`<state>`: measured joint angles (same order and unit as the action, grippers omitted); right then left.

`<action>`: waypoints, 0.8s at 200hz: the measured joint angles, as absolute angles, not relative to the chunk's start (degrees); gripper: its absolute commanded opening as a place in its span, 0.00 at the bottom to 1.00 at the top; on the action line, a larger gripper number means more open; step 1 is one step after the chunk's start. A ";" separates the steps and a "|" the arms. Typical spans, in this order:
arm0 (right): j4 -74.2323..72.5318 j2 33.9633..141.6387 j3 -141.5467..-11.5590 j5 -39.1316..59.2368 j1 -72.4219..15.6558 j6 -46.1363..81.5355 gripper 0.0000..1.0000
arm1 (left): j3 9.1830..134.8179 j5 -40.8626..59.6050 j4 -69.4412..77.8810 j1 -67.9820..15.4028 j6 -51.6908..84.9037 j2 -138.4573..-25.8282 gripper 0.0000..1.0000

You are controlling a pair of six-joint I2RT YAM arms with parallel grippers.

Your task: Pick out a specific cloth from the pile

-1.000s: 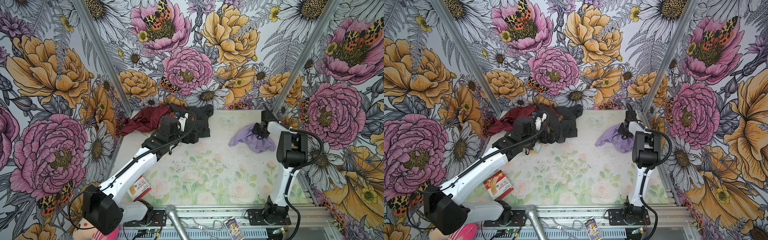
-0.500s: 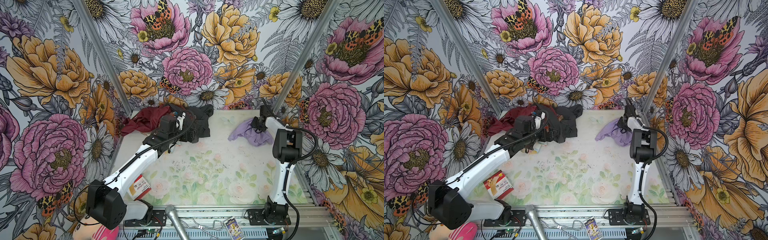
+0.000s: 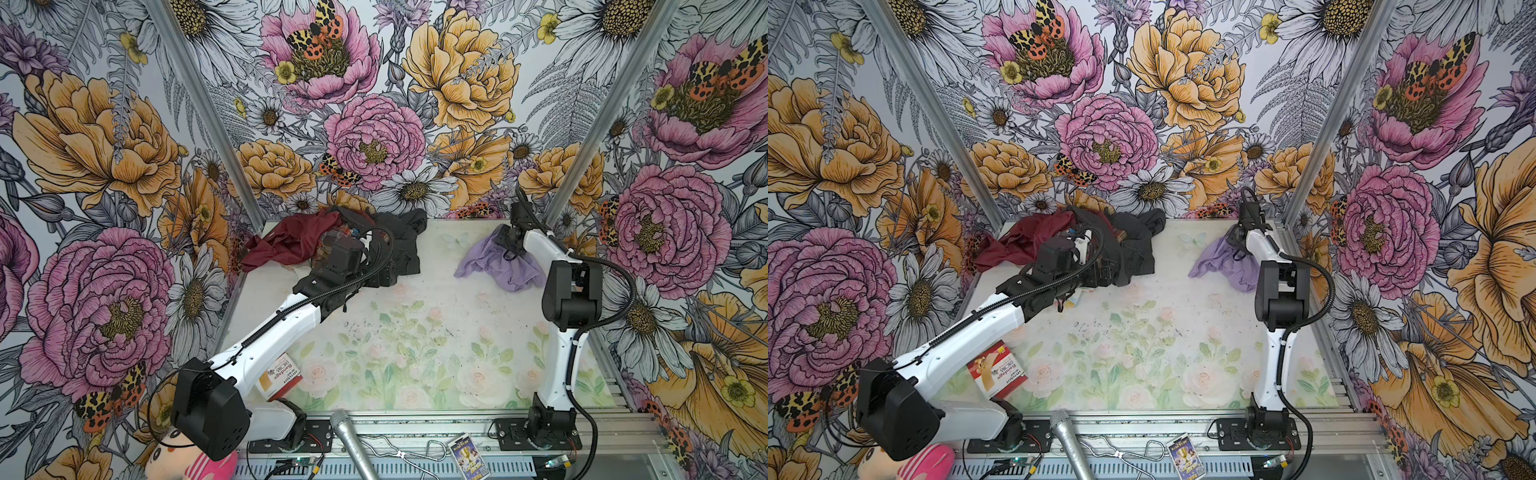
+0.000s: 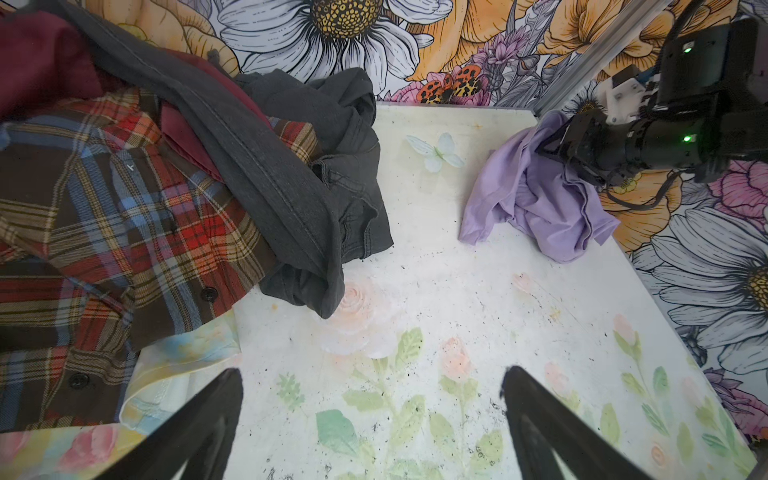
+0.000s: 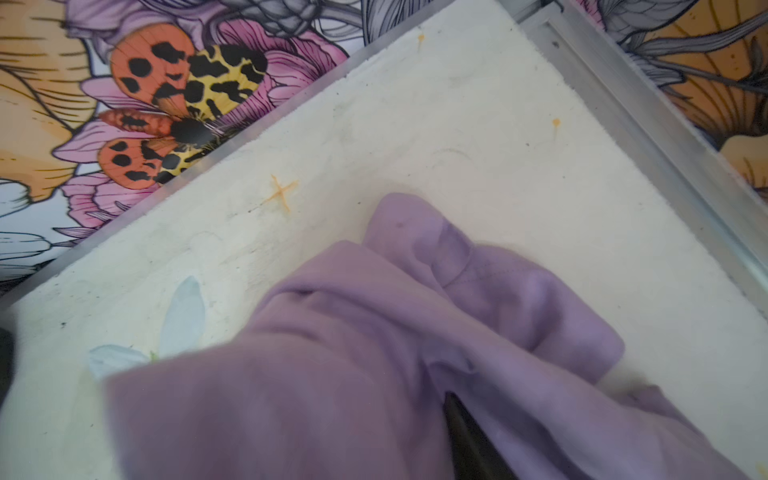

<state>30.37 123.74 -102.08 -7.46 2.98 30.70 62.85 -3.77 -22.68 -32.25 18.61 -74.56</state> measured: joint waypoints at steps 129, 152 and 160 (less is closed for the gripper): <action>26.44 82.56 -71.22 -13.93 -4.69 26.22 0.99 | 58.11 -11.92 -20.51 -38.33 22.39 -71.22 0.99; 23.99 75.24 -66.37 -13.98 -6.26 22.79 0.99 | 56.80 -15.00 -19.40 -37.76 21.71 -70.02 0.99; 22.90 73.03 -64.79 -13.98 -6.42 21.52 0.99 | 56.10 -16.36 -18.87 -37.39 21.06 -69.23 0.99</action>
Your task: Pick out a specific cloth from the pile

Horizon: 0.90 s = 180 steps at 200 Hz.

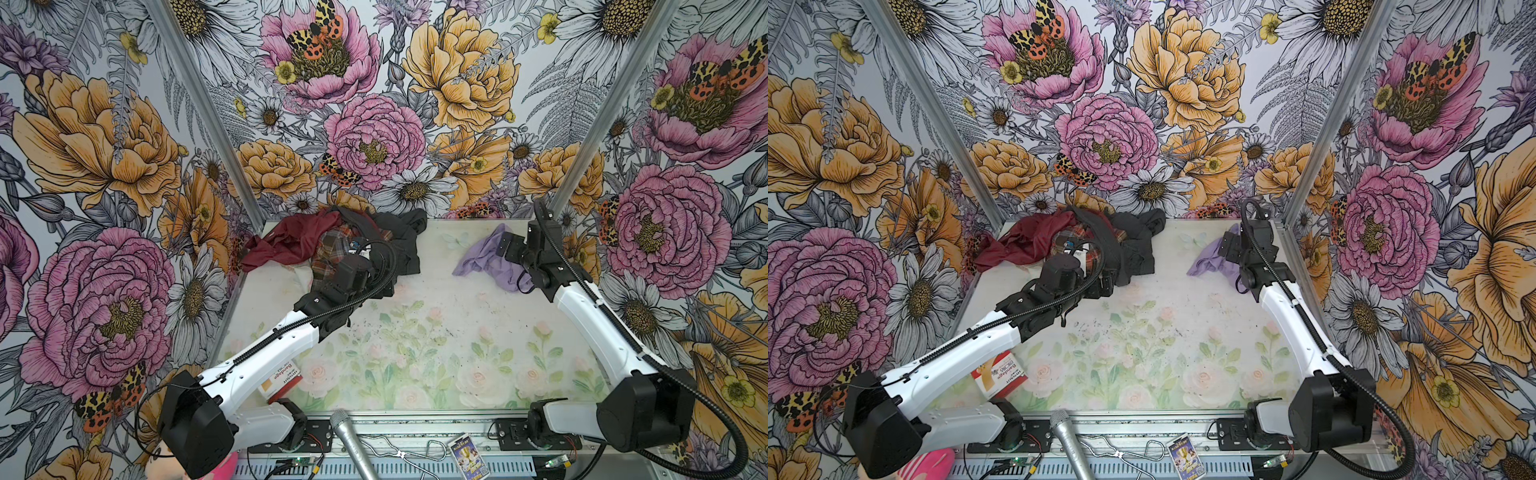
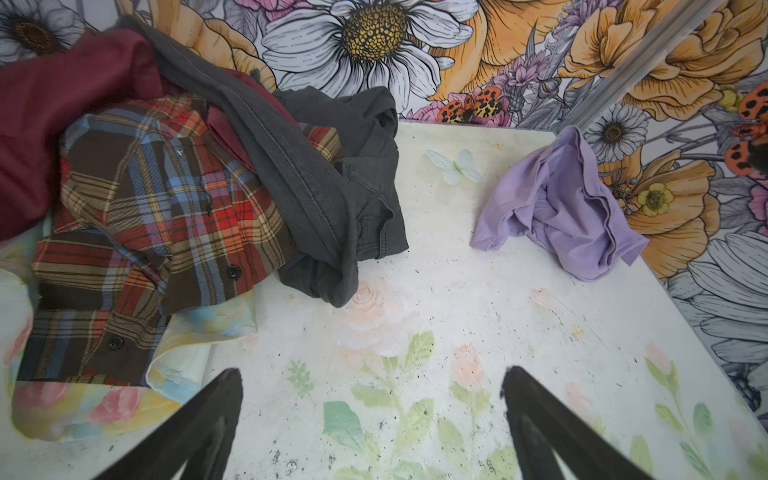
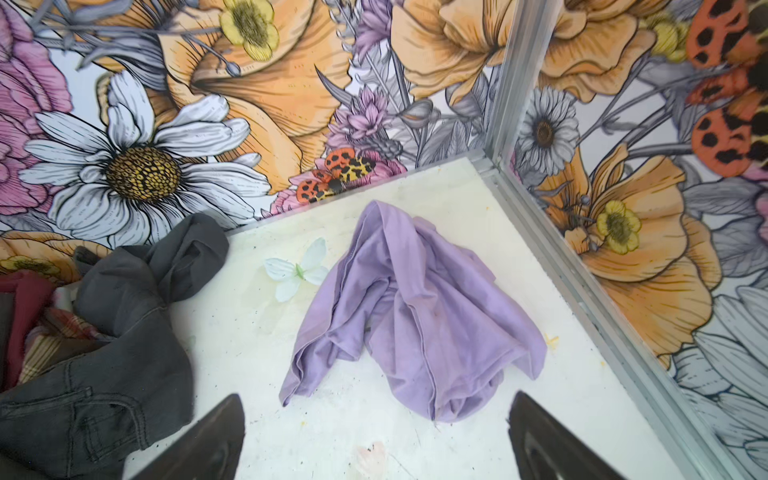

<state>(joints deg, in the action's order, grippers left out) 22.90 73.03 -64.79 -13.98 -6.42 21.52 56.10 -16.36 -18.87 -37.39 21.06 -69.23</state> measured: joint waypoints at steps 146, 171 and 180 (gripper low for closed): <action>-26.59 61.12 -21.23 -13.50 -5.56 7.40 1.00 | 33.89 -34.04 5.15 -8.86 12.29 -58.76 0.99; -32.71 65.23 -19.94 -12.58 -3.55 7.44 0.99 | 33.12 -33.56 8.03 -5.39 11.55 -64.95 0.99; -34.39 66.52 -19.57 -12.14 -2.81 7.51 0.99 | 32.91 -33.28 9.13 -4.51 11.18 -67.24 0.99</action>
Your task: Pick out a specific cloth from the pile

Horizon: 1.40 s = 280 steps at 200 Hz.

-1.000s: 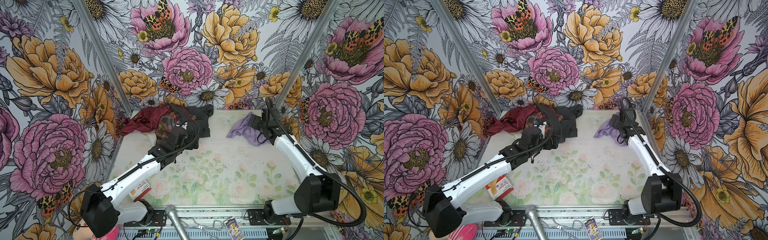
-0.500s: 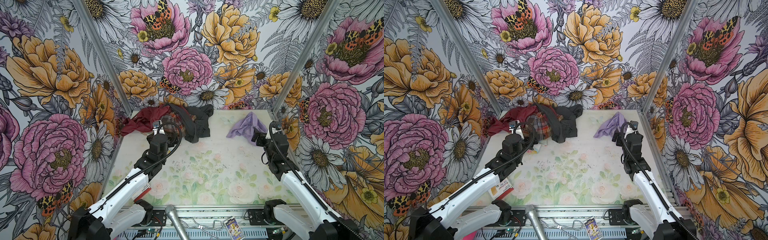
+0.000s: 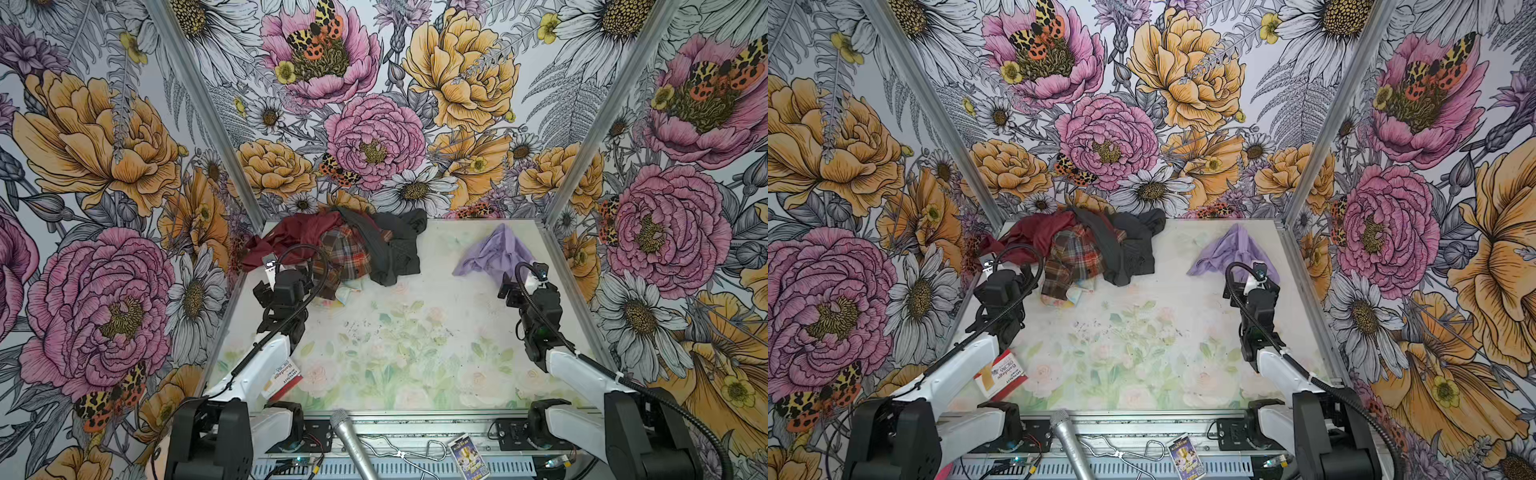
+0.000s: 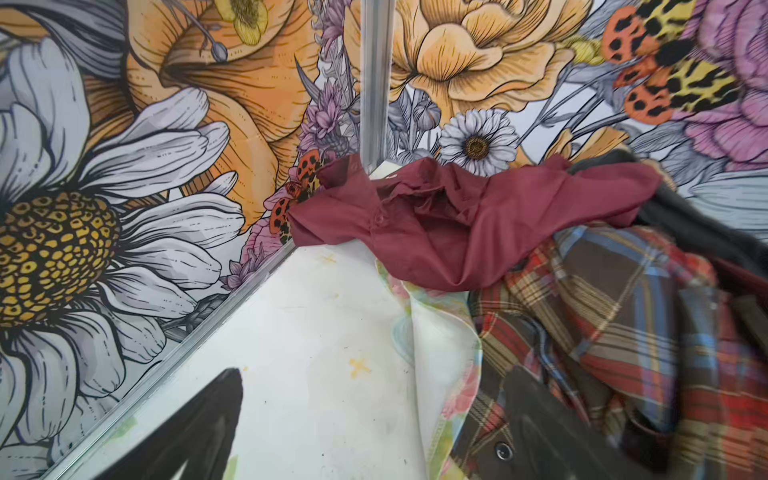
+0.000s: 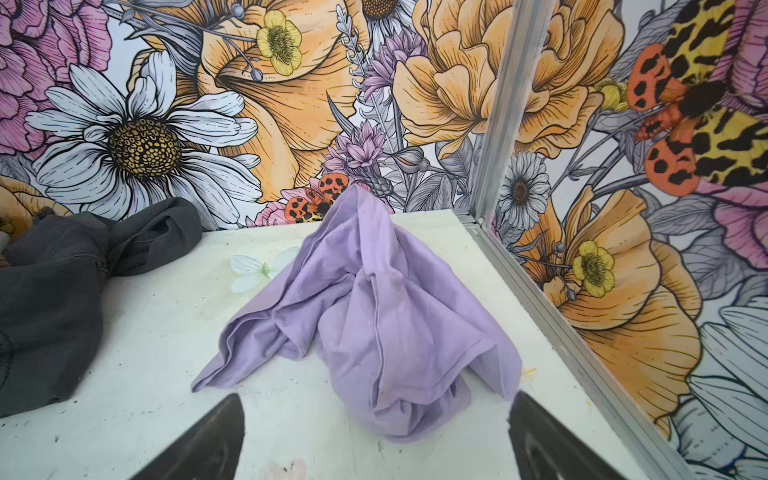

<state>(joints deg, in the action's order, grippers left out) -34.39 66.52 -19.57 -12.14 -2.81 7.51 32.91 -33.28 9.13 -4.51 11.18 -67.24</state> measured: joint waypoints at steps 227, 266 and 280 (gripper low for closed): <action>-52.64 83.55 -17.69 -8.58 2.31 7.79 1.00 | 21.63 -11.81 50.78 -0.64 1.04 -88.66 0.99; -51.42 87.96 -18.74 -6.33 2.33 7.31 1.00 | 21.63 -11.46 51.94 -0.60 1.04 -88.66 0.99; -50.65 87.99 -20.40 -5.82 2.33 6.92 1.00 | 21.63 -11.46 52.12 -0.60 1.04 -88.66 0.99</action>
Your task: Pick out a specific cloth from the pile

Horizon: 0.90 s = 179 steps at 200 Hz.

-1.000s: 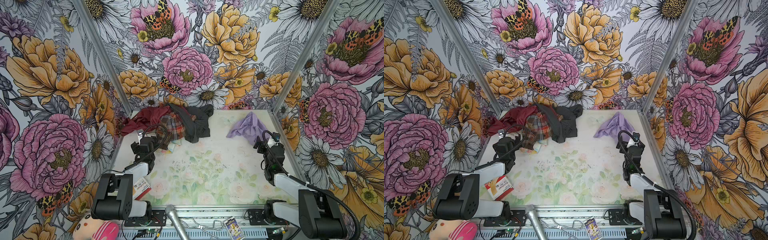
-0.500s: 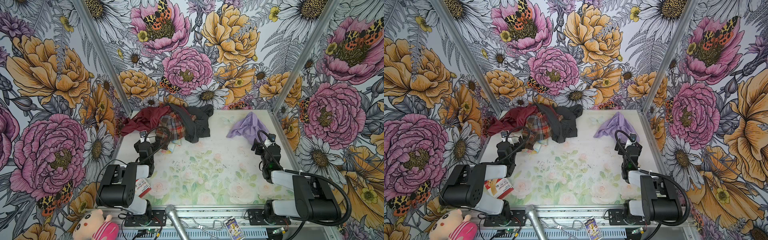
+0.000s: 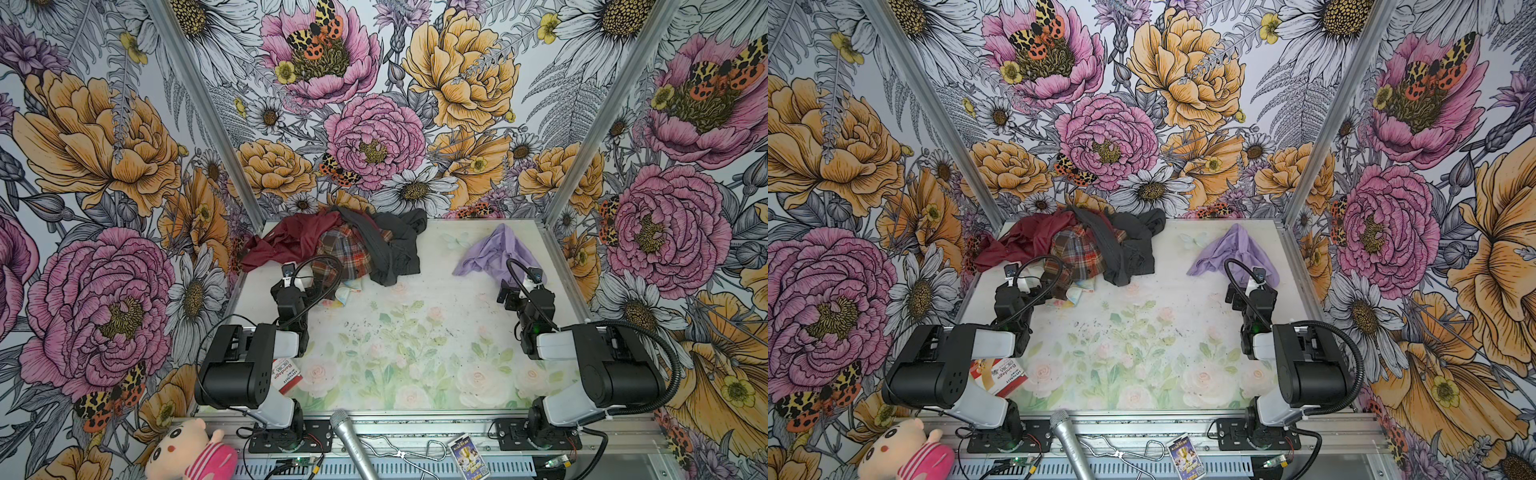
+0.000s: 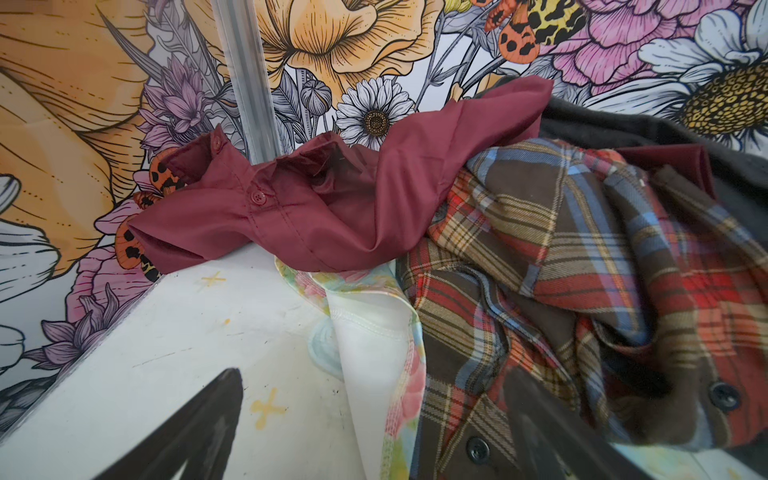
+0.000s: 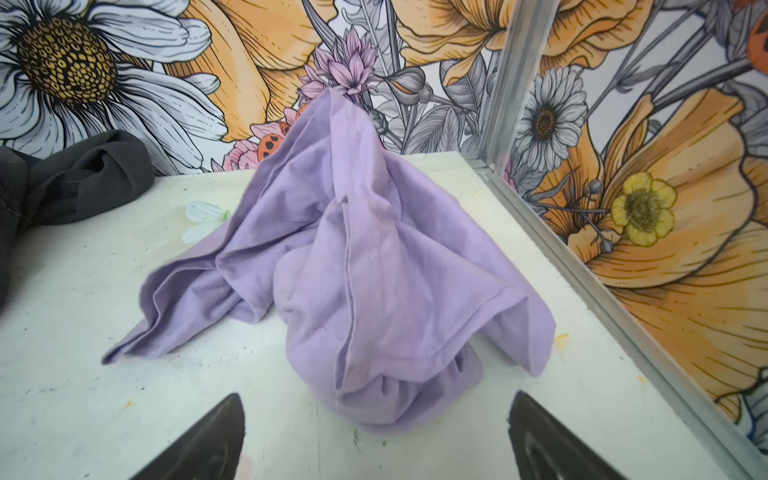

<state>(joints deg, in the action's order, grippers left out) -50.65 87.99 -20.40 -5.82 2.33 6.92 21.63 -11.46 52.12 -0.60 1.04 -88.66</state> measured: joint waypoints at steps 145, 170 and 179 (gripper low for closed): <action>-49.91 87.99 -21.45 -3.53 2.33 5.89 0.99 | 21.63 -11.46 52.31 -0.60 1.04 -88.66 0.99; -49.91 87.99 -21.45 -3.29 2.33 5.89 0.99 | 21.63 -11.46 52.58 -0.60 1.04 -88.66 0.99; -49.89 87.99 -21.45 -3.29 2.33 5.89 0.99 | 21.63 -11.46 52.58 -0.60 1.04 -88.66 0.99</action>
